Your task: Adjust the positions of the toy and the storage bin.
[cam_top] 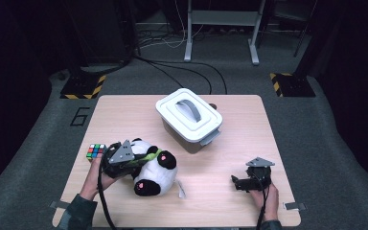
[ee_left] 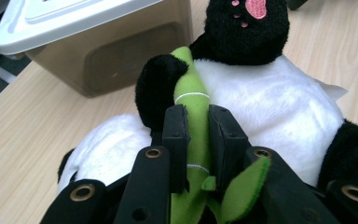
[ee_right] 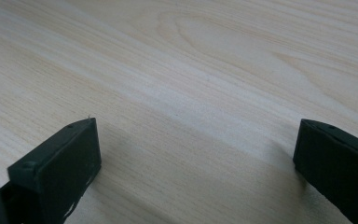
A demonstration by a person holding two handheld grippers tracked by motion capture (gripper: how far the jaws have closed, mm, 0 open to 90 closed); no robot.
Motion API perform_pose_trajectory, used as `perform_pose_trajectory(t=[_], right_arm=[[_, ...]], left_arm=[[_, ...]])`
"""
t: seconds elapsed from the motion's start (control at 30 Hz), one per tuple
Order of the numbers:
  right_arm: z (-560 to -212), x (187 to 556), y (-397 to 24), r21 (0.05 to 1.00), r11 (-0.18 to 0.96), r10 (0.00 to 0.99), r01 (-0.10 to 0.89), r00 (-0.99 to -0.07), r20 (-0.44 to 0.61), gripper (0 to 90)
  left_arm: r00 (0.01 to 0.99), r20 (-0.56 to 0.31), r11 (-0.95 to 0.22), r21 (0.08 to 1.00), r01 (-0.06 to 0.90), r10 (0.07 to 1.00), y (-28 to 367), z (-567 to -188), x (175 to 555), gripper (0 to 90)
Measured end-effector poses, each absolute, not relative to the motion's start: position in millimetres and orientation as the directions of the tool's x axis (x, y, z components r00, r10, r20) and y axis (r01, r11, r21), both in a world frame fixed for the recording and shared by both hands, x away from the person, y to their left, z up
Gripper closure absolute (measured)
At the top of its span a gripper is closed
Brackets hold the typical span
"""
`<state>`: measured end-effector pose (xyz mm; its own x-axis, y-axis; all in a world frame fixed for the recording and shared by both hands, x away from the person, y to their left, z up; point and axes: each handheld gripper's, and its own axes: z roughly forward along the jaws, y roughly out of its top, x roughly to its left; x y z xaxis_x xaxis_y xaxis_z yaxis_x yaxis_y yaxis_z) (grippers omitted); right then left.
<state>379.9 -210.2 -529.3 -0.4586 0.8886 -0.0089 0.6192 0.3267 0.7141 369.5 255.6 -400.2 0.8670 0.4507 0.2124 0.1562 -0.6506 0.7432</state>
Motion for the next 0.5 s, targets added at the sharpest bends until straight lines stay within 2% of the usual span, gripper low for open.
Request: perform_pose_trajectory(t=[0.2,0.27,0.37,0.5], right_arm=[[-529,380,-210,0.714,0.326,0.889,0.62,-0.458,-0.008,0.0],[-529,380,-210,0.714,0.326,0.889,0.619,-0.458,-0.009,0.0],[-529,380,-210,0.714,0.326,0.889,0.62,-0.458,-0.008,0.0],[-529,380,-210,0.714,0.326,0.889,0.619,-0.458,-0.009,0.0]], left_arm=[[0.875,0.181,-0.645,0.743,0.178,0.449,262,-411,376,77.9],[0.886,0.132,-0.621,0.758,0.199,0.445,264,-421,379,77.5],[0.89,0.106,-0.61,0.764,0.212,0.443,265,-429,377,76.5],[0.889,0.095,-0.599,0.77,0.22,0.448,269,-431,373,76.7]])
